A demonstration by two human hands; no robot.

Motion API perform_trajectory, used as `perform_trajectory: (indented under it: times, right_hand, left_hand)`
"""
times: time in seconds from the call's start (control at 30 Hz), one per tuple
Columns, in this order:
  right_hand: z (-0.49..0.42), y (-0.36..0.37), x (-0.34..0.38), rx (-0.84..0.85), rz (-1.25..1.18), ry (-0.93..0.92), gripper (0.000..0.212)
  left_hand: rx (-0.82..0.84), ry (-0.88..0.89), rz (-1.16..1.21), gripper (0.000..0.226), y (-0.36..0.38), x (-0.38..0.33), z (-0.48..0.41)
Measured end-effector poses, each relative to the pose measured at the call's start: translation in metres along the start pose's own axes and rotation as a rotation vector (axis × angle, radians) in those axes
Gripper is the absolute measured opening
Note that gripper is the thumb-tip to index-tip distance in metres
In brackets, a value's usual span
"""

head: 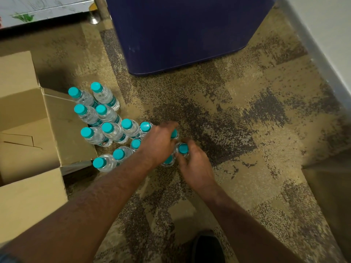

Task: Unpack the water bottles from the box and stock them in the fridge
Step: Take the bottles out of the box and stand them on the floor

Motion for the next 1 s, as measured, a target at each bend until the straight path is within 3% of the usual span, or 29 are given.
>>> perform_trajectory:
  times: [0.23,0.43,0.57,0.77,1.0]
  right_hand:
    - [0.013,-0.021,0.010,-0.074,-0.066,-0.012,0.044]
    - [0.040,-0.055,0.027,-0.207,-0.134,0.022,0.041]
    - [0.061,-0.085,0.055,-0.242,-0.165,0.013,0.041]
    - [0.086,-0.148,0.130,-0.228,-0.170,-0.058,0.048]
    - [0.125,-0.255,0.232,-0.273,-0.152,-0.213,0.044]
  left_hand:
    - [-0.073,0.058,-0.004,0.052,-0.010,-0.007,0.016]
    - [-0.367,-0.080,0.177,0.044,-0.050,0.006,0.074]
    - [-0.453,-0.154,0.295,0.045,-0.080,-0.004,0.119]
    - [-0.550,-0.130,0.314,0.048,-0.156,-0.060,0.165]
    - [-0.656,-0.080,0.275,0.049,-0.260,-0.174,0.208]
Point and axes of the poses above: each hand's wrist, its own z-axis away from the middle knuckle, its own y-axis out of the palm, x = y × z, the point moved 8 cm from there along -z, towards the middle knuckle, and after that the axes turned 14 degrees about x, right-handed, at the moved point
